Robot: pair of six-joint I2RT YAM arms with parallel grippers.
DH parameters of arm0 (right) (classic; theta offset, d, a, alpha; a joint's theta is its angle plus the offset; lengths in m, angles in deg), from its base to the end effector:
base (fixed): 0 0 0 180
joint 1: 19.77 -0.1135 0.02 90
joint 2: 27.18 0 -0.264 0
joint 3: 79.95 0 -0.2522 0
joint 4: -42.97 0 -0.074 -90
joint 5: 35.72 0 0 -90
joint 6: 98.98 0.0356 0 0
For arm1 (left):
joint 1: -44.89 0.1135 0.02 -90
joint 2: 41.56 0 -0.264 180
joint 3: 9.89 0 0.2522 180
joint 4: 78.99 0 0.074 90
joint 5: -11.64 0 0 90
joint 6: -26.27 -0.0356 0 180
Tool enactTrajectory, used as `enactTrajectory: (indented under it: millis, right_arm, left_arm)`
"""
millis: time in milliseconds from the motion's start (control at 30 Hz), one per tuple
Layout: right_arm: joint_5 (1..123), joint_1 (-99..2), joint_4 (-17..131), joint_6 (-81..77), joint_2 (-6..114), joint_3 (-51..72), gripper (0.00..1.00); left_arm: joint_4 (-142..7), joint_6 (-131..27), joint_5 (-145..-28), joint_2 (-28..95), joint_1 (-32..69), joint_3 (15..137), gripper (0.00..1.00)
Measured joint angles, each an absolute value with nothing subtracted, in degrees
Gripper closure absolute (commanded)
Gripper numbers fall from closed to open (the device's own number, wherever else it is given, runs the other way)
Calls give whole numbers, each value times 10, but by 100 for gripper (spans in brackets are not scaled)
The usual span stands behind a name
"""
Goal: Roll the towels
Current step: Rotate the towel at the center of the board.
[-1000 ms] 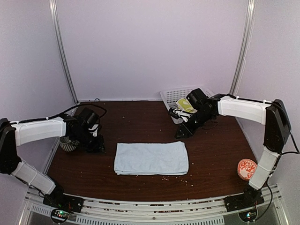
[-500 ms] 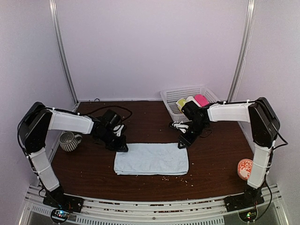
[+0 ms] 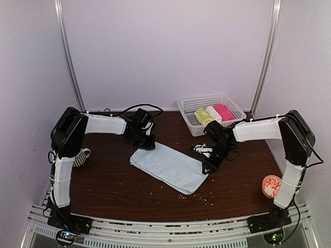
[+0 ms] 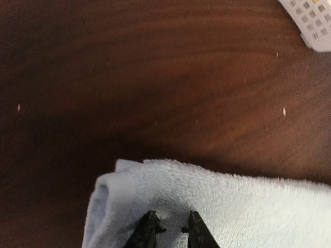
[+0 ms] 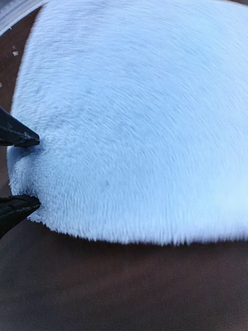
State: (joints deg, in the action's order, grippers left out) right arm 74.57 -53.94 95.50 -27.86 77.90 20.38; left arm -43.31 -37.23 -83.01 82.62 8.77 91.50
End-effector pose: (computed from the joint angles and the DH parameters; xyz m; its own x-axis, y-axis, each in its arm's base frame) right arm 0.2735 0.2006 0.1552 -0.5757 -0.7577 -0.3074 -0.8170 0.5180 0.2533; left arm 0.3683 -0.2724 0.1409 -0.8936 0.1016 -0.4372 0.2492 0.9224 -0.2952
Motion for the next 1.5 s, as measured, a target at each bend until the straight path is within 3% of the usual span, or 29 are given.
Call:
enactTrajectory:
  millis: [133, 300, 400, 500, 567, 600, 633, 667, 700, 767, 900, 1133, 1333, 1500]
  right_arm:
    - [837, -581, 1033, -305, 772, 206, 63]
    - [897, -553, 1110, -323, 756, 189, 62]
    - [914, -492, 1126, -334, 723, 165, 62]
    - [911, -440, 1114, -336, 674, 151, 62]
    - [892, -424, 1091, -326, 639, 151, 59]
    - [876, -419, 1071, -317, 619, 152, 54]
    - [858, -414, 1042, -305, 597, 157, 41]
    - [843, -409, 1011, -292, 574, 166, 13]
    - [835, -403, 979, -277, 552, 176, 2]
    - [829, -387, 927, -252, 518, 194, 0]
    - [863, -367, 908, -253, 545, 179, 3]
    - [905, -390, 933, -276, 630, 173, 25]
    - [903, -461, 933, -295, 642, 169, 53]
    - [928, -487, 963, -330, 677, 171, 60]
  left_arm:
    - [-414, -405, -818, 873, 88, 1006, 70]
    - [-399, -433, -804, 830, 71, 1004, 69]
    - [-406, -445, -808, 760, 38, 957, 77]
    - [-434, -453, -836, 681, -21, 887, 95]
    - [-453, -452, -863, 644, -61, 842, 100]
    - [-467, -454, -878, 631, -78, 816, 100]
    - [-476, -454, -893, 621, -94, 791, 100]
    - [-486, -454, -909, 615, -108, 764, 100]
    - [-492, -453, -923, 613, -121, 741, 100]
    - [-502, -450, -945, 615, -142, 698, 100]
    - [-526, -441, -978, 636, -178, 647, 100]
    - [-581, -433, -982, 650, -216, 606, 100]
    - [-558, -433, -922, 617, -228, 607, 100]
    - [-568, -433, -899, 581, -236, 623, 100]
